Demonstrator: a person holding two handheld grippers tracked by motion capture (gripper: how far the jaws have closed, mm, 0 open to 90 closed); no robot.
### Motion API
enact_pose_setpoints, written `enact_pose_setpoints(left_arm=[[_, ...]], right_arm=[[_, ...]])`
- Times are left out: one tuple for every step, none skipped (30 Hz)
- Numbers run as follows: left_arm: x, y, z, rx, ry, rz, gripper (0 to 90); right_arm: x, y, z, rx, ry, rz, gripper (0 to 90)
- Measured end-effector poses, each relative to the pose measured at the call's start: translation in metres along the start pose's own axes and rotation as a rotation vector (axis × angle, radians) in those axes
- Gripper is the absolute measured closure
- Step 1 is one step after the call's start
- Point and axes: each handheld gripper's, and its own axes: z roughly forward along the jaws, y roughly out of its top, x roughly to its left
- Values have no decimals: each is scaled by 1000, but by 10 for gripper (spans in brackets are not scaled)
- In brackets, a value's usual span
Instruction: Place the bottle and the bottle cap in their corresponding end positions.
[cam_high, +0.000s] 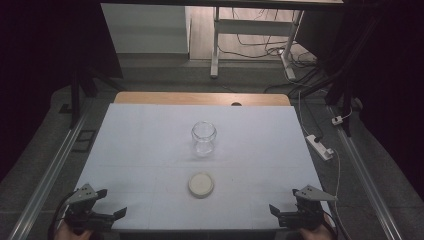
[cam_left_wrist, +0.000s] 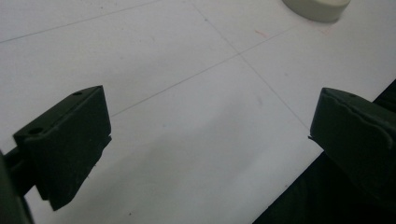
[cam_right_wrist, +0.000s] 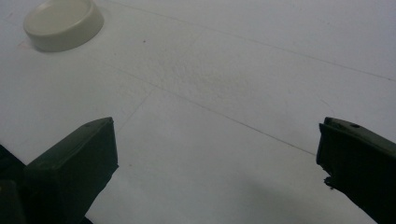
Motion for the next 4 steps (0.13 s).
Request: enact_pose_setpoints(left_arm=[[0,0,0,2,2,2,0],[0,0,0,5,1,4,0],[0,0,0,6,1,5,0],[0,1,1,7,1,5,0]], right_arm=[[0,0,0,4,0,4,0],[0,0,0,6,0,5,0],[0,0,0,7,0,3,0],[0,0,1,10,-2,-1,0]])
